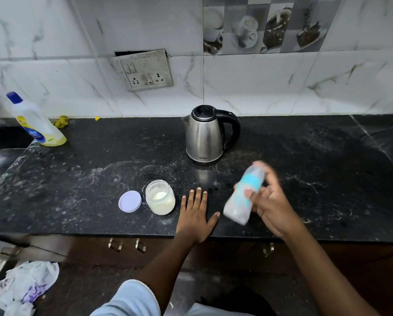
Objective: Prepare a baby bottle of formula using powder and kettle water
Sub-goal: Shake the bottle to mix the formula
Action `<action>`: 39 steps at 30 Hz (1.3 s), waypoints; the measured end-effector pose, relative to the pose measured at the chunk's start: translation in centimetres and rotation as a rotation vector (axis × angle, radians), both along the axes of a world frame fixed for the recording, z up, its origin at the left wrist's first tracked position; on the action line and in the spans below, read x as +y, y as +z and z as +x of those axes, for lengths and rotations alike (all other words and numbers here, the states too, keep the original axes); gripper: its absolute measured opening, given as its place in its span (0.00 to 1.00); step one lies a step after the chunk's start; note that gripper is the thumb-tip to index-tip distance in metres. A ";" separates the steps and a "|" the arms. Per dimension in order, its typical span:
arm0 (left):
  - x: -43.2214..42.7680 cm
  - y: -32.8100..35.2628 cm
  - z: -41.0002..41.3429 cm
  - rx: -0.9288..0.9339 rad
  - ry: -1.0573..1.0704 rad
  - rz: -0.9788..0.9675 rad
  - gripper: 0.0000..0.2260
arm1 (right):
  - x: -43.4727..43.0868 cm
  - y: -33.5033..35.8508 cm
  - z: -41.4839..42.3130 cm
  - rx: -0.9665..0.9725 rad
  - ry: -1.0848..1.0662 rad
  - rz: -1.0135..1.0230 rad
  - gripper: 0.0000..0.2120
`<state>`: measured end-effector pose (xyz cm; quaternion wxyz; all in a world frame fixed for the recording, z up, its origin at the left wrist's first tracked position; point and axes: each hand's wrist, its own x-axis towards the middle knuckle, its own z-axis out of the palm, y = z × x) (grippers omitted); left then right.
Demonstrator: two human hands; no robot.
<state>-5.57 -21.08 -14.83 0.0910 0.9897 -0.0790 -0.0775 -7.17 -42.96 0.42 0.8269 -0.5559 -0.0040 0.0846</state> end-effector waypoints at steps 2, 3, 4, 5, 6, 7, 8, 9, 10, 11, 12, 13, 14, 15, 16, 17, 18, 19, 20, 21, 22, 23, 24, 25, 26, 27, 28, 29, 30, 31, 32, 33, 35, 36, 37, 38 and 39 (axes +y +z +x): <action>0.1 0.0 0.0 -0.007 -0.002 0.006 0.44 | 0.0 -0.2 -0.5 -0.013 0.105 -0.052 0.41; 0.1 0.0 0.1 -0.012 -0.001 0.006 0.43 | 0.3 -0.1 -0.5 -0.003 0.017 -0.011 0.38; 0.1 0.0 0.1 -0.017 0.003 0.002 0.42 | 0.6 0.1 -0.5 0.021 -0.133 0.072 0.36; 0.0 -0.1 0.1 -0.020 0.008 -0.003 0.41 | 0.7 0.2 -0.3 0.038 -0.257 0.148 0.34; 0.0 -0.1 0.0 -0.016 0.009 -0.004 0.41 | 0.7 0.1 -0.1 0.035 -0.307 0.151 0.34; 0.0 0.0 0.0 -0.008 0.004 0.001 0.41 | 0.7 0.1 0.0 0.015 -0.263 0.115 0.35; 0.1 0.0 0.0 -0.002 -0.003 0.009 0.42 | 0.5 0.1 -0.1 -0.020 -0.127 0.013 0.37; 0.1 0.0 0.0 0.000 -0.008 0.015 0.43 | 0.2 0.1 -0.2 -0.040 0.020 -0.067 0.38; 0.1 0.0 0.0 -0.002 -0.009 0.016 0.43 | -0.1 0.3 -0.2 -0.063 0.084 -0.089 0.38; 0.2 0.0 0.0 -0.007 -0.007 0.012 0.43 | -0.2 0.4 -0.1 -0.065 0.052 -0.050 0.37; 0.2 -0.1 0.0 -0.013 -0.004 0.008 0.43 | 0.0 0.8 0.0 -0.041 -0.081 0.037 0.34; 0.1 -0.1 0.0 -0.017 0.000 0.006 0.42 | 0.2 0.9 0.2 0.000 -0.229 0.127 0.31; 0.0 -0.1 0.0 -0.016 0.001 0.007 0.42 | 0.2 0.8 0.5 0.023 -0.312 0.149 0.30; 0.0 -0.1 0.0 -0.010 -0.001 0.009 0.42 | 0.2 0.8 0.5 0.027 -0.302 0.110 0.31; 0.1 0.0 0.0 -0.006 -0.005 0.010 0.43 | 0.2 0.7 0.4 0.007 -0.182 0.017 0.33; 0.1 0.0 -0.1 -0.008 -0.006 0.012 0.43 | -0.1 0.2 0.2 -0.009 -0.020 -0.088 0.37; 0.2 0.0 -0.1 -0.010 -0.006 0.013 0.44 | -0.2 0.1 0.0 -0.018 0.078 -0.120 0.39; 0.2 0.1 -0.1 -0.011 -0.004 0.010 0.44 | -0.3 0.1 -0.1 -0.027 0.083 -0.095 0.40; 0.1 0.1 -0.1 -0.013 -0.003 0.006 0.43 | -0.1 0.1 -0.1 -0.016 -0.009 -0.017 0.41; 0.1 0.0 -0.1 -0.016 -0.002 0.005 0.42 | 0.3 0.1 0.1 0.021 -0.170 0.091 0.38; 0.0 0.0 -0.1 -0.018 -0.001 0.005 0.41 | 0.6 -0.1 0.3 0.048 -0.303 0.168 0.34; 0.0 0.0 0.0 -0.014 -0.002 0.005 0.41 | 0.8 -0.3 0.3 0.056 -0.350 0.166 0.30; 0.1 0.0 0.0 -0.006 -0.008 0.010 0.41 | 1.1 -0.4 0.1 0.050 -0.292 0.119 0.29; 0.2 0.0 0.1 -0.002 -0.017 0.020 0.42 | 1.0 -0.7 -0.1 0.025 -0.134 0.023 0.32; 0.2 0.1 0.1 0.002 -0.026 0.032 0.43 | 0.8 -0.9 -0.2 0.001 0.007 -0.039 0.36; 0.2 0.1 0.0 0.006 -0.028 0.036 0.44 | 0.7 -0.8 -0.4 -0.029 0.069 -0.068 0.38; 0.2 0.1 0.1 0.005 -0.024 0.030 0.44 | 0.7 -0.6 -0.4 -0.038 0.036 -0.040 0.39; 0.1 0.1 0.0 -0.003 -0.014 0.020 0.43 | 0.8 -0.4 -0.3 -0.019 -0.098 0.022 0.38; 0.0 0.1 0.0 -0.013 -0.002 0.014 0.42 | 1.1 -0.3 -0.1 0.014 -0.232 0.109 0.37; 0.0 0.1 -0.1 -0.016 0.003 0.013 0.42 | 1.1 -0.4 0.2 0.034 -0.301 0.135 0.37; 0.0 0.1 -0.1 -0.012 -0.001 0.015 0.42 | 1.0 -0.5 0.2 0.045 -0.271 0.106 0.38; 0.1 0.1 0.0 -0.004 -0.012 0.022 0.43 | 0.9 -0.4 0.0 0.038 -0.134 0.002 0.38; 0.1 0.1 0.0 0.002 -0.022 0.031 0.44 | 0.4 -0.4 -0.3 -0.007 0.084 -0.134 0.37; 0.1 0.2 0.0 -0.006 -0.017 0.027 0.44 | 0.3 -0.4 -0.2 -0.009 0.053 -0.114 0.36; 0.1 0.2 0.1 -0.015 -0.009 0.021 0.44 | 0.5 -0.1 -0.2 0.025 -0.085 -0.030 0.33; 0.1 0.1 0.0 -0.020 0.001 0.017 0.43 | 0.6 0.0 -0.1 0.048 -0.228 0.079 0.31; 0.0 0.0 0.0 -0.020 0.006 0.020 0.43 | 0.5 -0.1 0.2 0.051 -0.310 0.111 0.30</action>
